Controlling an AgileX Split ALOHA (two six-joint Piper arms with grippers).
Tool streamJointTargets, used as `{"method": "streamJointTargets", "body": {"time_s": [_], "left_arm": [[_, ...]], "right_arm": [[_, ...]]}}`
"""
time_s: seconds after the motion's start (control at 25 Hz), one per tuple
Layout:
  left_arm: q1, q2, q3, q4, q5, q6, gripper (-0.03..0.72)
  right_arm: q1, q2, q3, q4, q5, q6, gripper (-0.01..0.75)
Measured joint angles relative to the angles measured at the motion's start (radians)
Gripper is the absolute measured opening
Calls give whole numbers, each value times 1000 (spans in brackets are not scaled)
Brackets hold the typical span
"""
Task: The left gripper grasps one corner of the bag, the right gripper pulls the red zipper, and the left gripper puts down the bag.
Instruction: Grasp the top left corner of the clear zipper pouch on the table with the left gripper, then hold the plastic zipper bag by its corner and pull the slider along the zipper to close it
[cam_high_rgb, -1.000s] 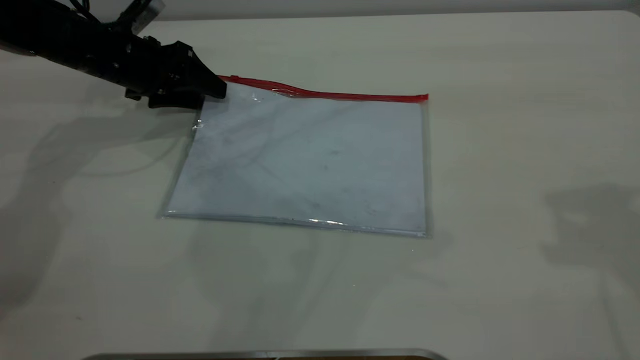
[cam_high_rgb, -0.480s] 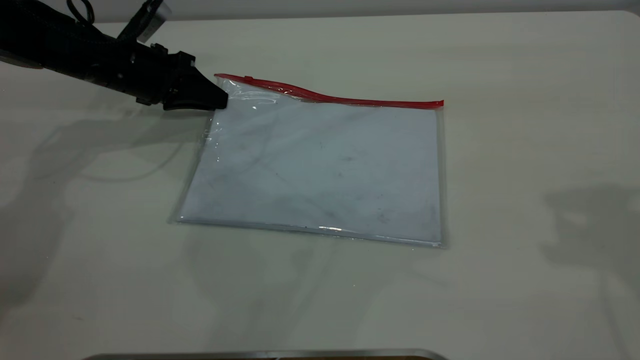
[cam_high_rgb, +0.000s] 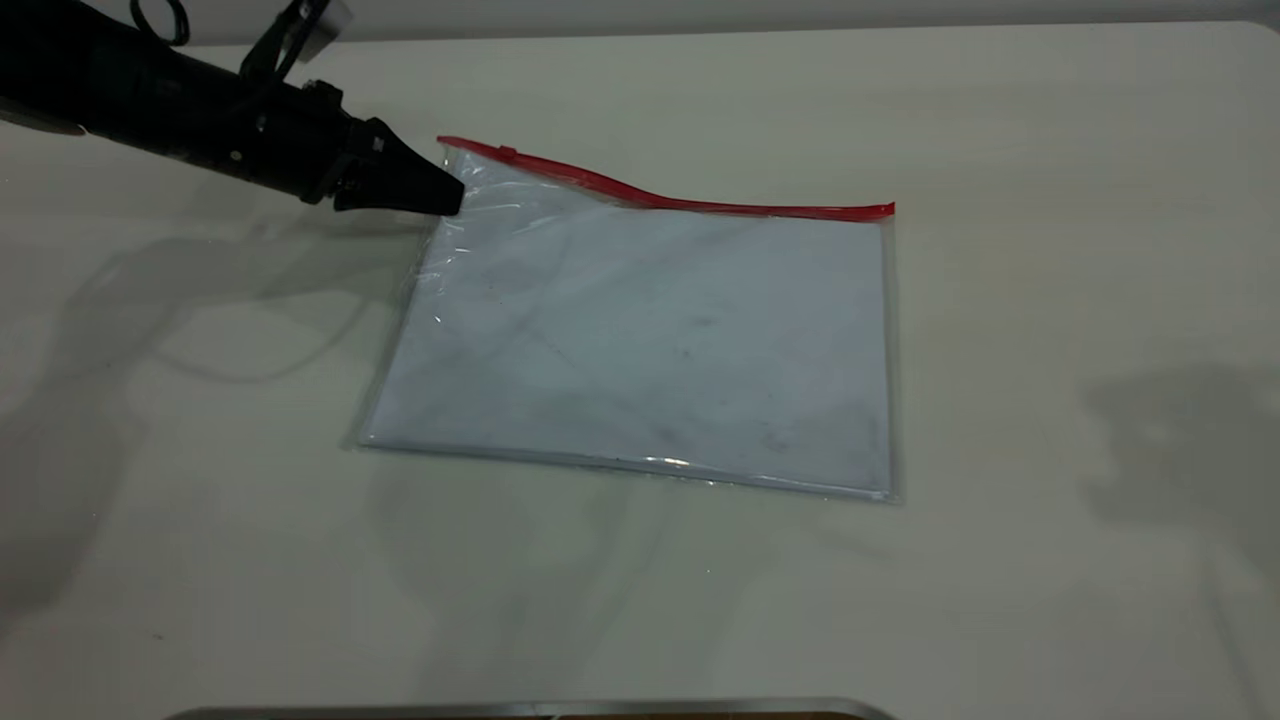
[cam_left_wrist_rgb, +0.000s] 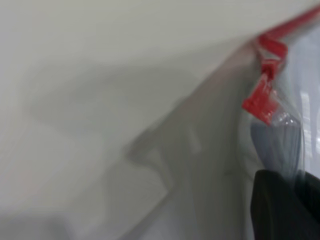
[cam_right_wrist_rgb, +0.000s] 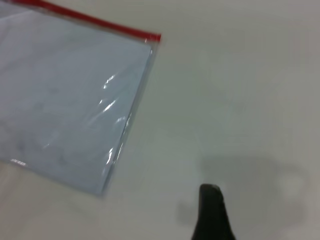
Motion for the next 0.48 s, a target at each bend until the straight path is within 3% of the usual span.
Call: {"method": "streamJointTargets", "body": {"time_s": [0.32,0.48], "left_arm": [[-3,-51,-129,172,253,148,49],[-25,-51,-229,277,292,151,49]], "right_arm": [[0,144,-17,102,-91,-214,580],[25,258,-64,230,-103,-404,580]]}}
